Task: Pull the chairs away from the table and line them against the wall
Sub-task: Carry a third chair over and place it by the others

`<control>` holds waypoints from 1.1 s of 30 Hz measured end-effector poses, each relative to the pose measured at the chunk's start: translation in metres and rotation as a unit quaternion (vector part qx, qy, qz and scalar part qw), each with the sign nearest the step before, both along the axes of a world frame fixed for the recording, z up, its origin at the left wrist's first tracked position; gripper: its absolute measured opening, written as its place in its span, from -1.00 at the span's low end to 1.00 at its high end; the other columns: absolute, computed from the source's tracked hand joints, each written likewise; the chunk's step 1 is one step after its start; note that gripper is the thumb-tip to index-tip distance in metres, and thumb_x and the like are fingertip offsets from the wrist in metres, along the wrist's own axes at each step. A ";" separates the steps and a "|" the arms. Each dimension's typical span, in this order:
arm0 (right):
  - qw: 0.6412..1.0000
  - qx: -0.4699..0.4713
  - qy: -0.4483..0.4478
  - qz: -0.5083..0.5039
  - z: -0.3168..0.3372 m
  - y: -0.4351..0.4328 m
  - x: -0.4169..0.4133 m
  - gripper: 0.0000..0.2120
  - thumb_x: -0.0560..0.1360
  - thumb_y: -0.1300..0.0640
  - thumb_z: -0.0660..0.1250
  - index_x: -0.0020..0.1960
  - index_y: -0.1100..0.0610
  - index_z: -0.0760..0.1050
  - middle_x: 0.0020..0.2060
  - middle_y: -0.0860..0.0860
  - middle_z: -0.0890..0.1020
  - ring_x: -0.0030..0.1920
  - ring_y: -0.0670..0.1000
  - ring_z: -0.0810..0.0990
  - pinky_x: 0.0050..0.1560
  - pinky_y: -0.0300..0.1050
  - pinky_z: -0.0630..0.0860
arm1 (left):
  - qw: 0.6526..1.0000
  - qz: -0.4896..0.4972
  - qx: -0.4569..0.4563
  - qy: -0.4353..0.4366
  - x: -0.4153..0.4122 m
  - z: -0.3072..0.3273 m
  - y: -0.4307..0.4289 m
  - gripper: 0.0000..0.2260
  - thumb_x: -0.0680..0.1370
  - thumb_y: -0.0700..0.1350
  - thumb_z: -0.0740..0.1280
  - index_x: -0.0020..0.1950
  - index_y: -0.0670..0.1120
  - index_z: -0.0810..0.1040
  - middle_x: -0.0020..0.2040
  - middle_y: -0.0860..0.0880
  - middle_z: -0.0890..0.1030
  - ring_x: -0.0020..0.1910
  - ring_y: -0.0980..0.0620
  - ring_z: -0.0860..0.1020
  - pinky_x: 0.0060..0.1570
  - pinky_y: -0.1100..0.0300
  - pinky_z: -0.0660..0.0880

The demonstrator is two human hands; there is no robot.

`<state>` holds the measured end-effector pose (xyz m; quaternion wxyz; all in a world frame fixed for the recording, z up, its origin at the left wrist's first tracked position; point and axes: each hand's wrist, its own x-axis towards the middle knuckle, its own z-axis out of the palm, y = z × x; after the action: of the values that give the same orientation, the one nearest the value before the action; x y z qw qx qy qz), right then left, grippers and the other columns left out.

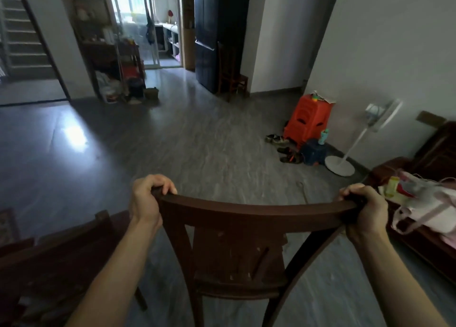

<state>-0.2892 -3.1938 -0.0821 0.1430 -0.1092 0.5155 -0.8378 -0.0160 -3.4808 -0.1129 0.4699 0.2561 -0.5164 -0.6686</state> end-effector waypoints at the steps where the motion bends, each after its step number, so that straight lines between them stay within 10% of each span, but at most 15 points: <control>1: 1.000 0.006 0.001 0.003 0.001 -0.025 -0.018 -0.66 0.41 0.26 0.18 -0.50 0.05 0.48 -0.50 -0.01 0.49 -0.46 -0.03 0.48 -0.38 -0.25 0.44 | 1.000 0.011 0.004 0.004 -0.013 -0.002 -0.020 -0.78 0.21 0.02 0.28 -0.57 -0.07 0.42 -0.49 -0.15 0.51 -0.42 -0.07 0.42 -0.26 0.04 0.33; 14: 0.996 -0.036 0.003 0.083 0.006 -0.356 -0.161 -0.64 0.44 0.23 0.15 -0.49 0.06 0.49 -0.48 -0.01 0.49 -0.43 0.00 0.45 -0.31 -0.17 0.40 | 0.996 0.084 0.005 0.041 -0.134 0.028 -0.317 -0.78 0.29 -0.15 0.18 -0.55 -0.18 0.36 -0.50 -0.23 0.42 -0.49 -0.07 0.41 -0.39 0.13 0.33; 33: 0.956 -0.036 -0.008 0.291 -0.033 -0.838 -0.205 -0.62 0.41 0.26 0.15 -0.52 0.04 0.51 -0.54 -0.04 0.50 -0.46 -0.03 0.47 -0.38 -0.23 0.42 | 0.950 0.299 0.072 0.050 -0.104 0.012 -0.637 -0.86 0.26 -0.15 0.18 -0.50 -0.13 0.37 -0.55 -0.02 0.35 -0.49 0.00 0.43 -0.31 0.11 0.30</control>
<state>-0.4941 -4.0315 -0.1149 0.3808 -0.2533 0.4297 -0.7786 -0.1198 -4.1177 -0.1004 0.6538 0.3976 -0.3428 -0.5449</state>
